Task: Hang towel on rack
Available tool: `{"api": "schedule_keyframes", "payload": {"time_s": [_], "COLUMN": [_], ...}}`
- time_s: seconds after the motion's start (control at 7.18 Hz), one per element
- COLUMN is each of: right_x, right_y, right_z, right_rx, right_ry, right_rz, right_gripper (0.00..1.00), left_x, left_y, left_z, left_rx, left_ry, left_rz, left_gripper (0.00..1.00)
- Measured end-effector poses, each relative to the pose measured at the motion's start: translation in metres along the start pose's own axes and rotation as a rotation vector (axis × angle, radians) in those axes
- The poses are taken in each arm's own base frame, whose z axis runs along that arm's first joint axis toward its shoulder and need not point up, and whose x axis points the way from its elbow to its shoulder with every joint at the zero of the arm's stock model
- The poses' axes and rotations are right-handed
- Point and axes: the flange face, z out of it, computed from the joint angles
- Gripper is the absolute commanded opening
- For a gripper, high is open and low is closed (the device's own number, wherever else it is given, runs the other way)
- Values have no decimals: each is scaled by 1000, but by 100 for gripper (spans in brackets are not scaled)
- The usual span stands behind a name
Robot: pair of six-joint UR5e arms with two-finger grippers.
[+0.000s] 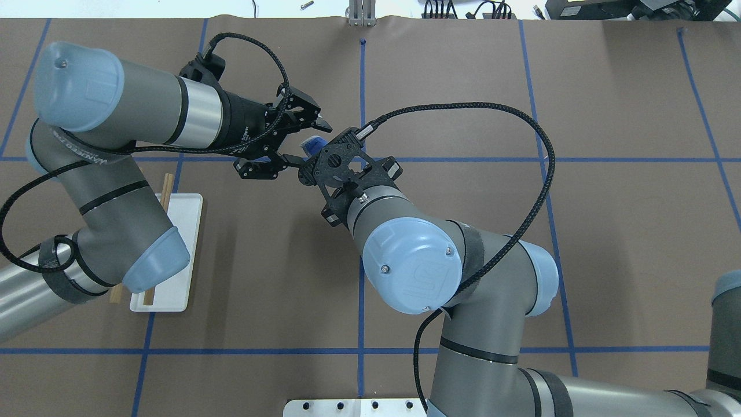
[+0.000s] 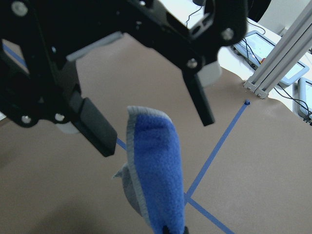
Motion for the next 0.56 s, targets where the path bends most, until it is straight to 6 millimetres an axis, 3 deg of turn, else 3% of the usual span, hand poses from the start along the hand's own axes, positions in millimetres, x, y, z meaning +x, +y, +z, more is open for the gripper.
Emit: {"api": "schedule_keyframes", "payload": {"time_s": [0.14,0.56], "right_x": [0,1], "right_y": [0,3], "right_z": [0,1], "right_rx": [0,-2], "right_ry": [0,1], "right_rz": [0,-1], "right_gripper": [0,0], "left_x": [0,-4], "left_y": [0,0], "left_z": [1,-2], "left_rx": [0,-13], "left_ry": [1,24], "left_rz": [1,19], "left_gripper": [0,0]}}
